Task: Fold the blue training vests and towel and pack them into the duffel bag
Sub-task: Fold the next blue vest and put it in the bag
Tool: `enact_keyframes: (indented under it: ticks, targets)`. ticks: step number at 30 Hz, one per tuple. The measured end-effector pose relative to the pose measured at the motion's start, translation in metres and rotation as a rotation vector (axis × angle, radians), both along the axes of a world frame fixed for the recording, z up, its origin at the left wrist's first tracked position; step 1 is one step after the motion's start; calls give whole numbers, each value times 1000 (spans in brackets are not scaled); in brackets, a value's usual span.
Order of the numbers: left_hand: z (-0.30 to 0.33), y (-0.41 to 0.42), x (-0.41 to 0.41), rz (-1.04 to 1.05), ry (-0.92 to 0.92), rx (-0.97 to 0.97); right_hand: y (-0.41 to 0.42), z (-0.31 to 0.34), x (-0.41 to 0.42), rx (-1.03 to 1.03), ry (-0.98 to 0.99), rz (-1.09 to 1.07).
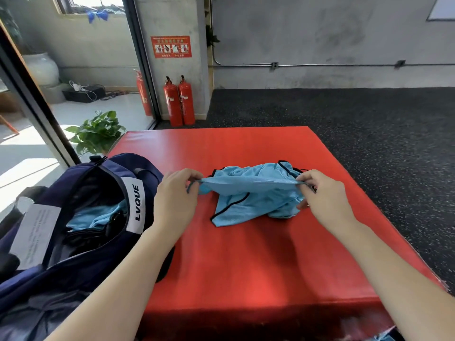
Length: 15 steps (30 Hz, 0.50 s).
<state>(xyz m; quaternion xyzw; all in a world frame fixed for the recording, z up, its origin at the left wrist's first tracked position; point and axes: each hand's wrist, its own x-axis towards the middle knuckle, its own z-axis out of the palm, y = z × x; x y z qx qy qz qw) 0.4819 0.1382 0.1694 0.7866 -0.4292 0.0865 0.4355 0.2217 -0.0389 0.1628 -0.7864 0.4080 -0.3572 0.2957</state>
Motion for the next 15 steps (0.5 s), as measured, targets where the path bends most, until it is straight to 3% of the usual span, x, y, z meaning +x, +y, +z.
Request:
enact_keyframes:
  ticks: [7, 11, 15]
  targets:
    - [6, -8, -8, -45, 326, -183, -13, 3, -4, -126, 1, -27]
    - [-5, -21, -7, -105, 249, -120, -25, 0, -2, -27, 41, -5]
    - [-29, -33, 1, -153, 128, 105, -38, -11, -1, 63, 221, 29]
